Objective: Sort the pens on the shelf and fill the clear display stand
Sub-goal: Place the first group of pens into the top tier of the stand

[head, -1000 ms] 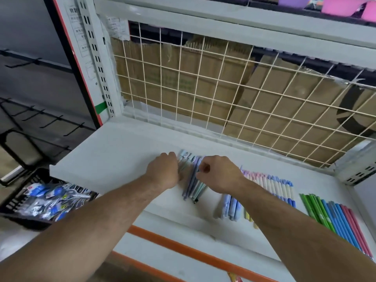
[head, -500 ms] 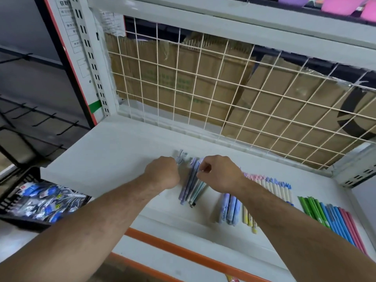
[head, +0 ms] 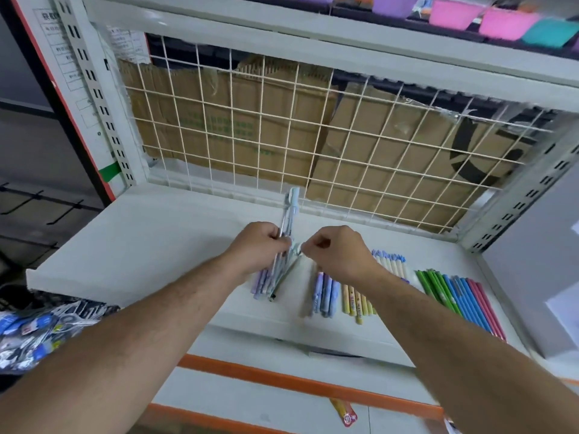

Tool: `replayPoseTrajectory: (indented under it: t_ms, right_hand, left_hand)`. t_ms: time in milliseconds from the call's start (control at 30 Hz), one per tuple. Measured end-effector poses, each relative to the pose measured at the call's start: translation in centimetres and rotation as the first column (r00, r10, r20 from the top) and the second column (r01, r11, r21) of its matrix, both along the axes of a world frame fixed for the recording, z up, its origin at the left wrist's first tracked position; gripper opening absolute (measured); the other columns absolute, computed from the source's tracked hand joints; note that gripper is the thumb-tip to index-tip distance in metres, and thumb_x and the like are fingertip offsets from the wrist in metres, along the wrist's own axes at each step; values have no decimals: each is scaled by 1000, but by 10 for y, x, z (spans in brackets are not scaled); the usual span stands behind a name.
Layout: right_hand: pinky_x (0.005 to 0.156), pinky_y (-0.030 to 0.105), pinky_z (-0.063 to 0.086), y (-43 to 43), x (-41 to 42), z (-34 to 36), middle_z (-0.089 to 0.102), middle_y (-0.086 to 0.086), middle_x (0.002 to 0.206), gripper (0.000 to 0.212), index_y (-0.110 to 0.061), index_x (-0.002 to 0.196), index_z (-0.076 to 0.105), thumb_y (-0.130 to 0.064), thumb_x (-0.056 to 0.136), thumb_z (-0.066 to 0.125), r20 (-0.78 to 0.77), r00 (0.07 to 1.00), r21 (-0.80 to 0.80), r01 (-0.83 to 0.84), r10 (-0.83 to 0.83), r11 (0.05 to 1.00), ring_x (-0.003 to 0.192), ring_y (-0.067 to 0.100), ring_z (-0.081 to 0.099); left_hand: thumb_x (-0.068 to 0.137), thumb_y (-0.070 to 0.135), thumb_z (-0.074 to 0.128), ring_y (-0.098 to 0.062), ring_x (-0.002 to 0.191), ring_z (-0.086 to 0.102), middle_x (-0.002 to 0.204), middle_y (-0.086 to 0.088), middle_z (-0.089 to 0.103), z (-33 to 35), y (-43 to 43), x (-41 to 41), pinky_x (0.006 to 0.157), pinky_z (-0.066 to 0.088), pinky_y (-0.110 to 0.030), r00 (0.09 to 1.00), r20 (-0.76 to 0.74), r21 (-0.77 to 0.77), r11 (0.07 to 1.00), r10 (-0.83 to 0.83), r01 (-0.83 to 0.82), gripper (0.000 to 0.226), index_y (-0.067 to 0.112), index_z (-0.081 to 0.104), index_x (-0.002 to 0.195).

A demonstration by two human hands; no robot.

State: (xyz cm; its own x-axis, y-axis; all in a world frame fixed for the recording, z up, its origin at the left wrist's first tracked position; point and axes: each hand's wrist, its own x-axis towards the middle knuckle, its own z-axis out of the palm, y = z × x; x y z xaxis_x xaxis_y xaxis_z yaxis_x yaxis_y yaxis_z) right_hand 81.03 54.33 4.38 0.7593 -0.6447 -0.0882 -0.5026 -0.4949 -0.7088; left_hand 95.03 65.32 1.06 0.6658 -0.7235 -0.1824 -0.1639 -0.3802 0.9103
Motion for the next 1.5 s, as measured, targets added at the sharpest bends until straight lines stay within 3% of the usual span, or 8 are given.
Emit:
replayPoseTrajectory:
  t_ms: [167, 300, 533, 800, 933, 1267, 1400, 1500]
  right_hand:
    - [48, 23, 46, 2, -31, 11, 69, -1, 71, 17, -19, 85, 70, -35, 89, 74, 144, 976, 97, 147, -160, 984, 57, 13, 66]
    - [41, 18, 42, -2, -59, 18, 70, 7, 73, 17, -7, 89, 68, -24, 94, 70, 157, 968, 107, 179, -195, 978, 39, 0, 55]
    - [48, 27, 53, -25, -122, 29, 74, 10, 71, 14, -7, 88, 63, -17, 92, 72, 239, 943, 167, 196, -232, 966, 57, 20, 71]
    - [51, 31, 57, -78, -233, 36, 71, 10, 67, 18, -4, 77, 65, -13, 91, 71, 253, 944, 138, 182, -213, 974, 61, 22, 71]
    - [51, 28, 53, -105, -289, 43, 64, 6, 63, 28, -12, 65, 60, -14, 91, 72, 269, 939, 128, 185, -214, 974, 57, 17, 65]
    - [44, 23, 48, -169, -361, 63, 62, 12, 62, 18, 8, 81, 67, -7, 89, 70, 290, 922, 141, 224, -257, 964, 42, 9, 56]
    - [47, 26, 52, -197, -360, 67, 67, 11, 66, 10, 1, 83, 68, -7, 88, 71, 316, 907, 108, 259, -280, 960, 49, 11, 63]
    - [48, 28, 53, -220, -357, 74, 70, 12, 72, 10, -4, 84, 65, -8, 88, 72, 329, 892, 94, 295, -309, 951, 56, 17, 69]
  left_hand:
    - [90, 15, 68, -18, 60, 51, 67, -3, 59, 6, -10, -42, 57, 46, -31, 992, -68, -96, 990, -106, 99, 22, 13, 56, 73]
    - [92, 17, 69, -15, 62, 56, 71, -4, 60, 11, -19, -74, 52, 46, -26, 982, -72, -129, 978, -177, 167, 13, 10, 63, 82]
    - [89, 12, 70, -17, 65, 56, 72, -4, 63, 26, -48, -133, 53, 48, -28, 969, -8, -136, 960, -247, 244, 11, 12, 63, 80]
    - [90, 23, 72, -18, 66, 62, 82, -11, 71, 34, -99, -242, 57, 49, -30, 969, -16, -176, 954, -248, 241, 15, 8, 68, 90]
    - [92, 19, 70, -13, 63, 63, 77, -5, 70, 42, -127, -298, 56, 52, -29, 966, 12, -189, 949, -257, 254, 14, 6, 69, 93]
    - [95, 17, 65, -15, 73, 59, 81, -6, 66, 57, -195, -368, 59, 52, -26, 951, 5, -230, 925, -310, 303, 7, 13, 71, 93]
    - [95, 15, 65, -12, 64, 56, 73, 0, 63, 63, -228, -367, 59, 50, -28, 940, -9, -239, 913, -341, 329, 9, 14, 68, 87]
    - [95, 13, 65, -11, 60, 54, 73, -4, 64, 73, -256, -361, 56, 46, -25, 927, -4, -240, 901, -374, 362, 11, 3, 67, 90]
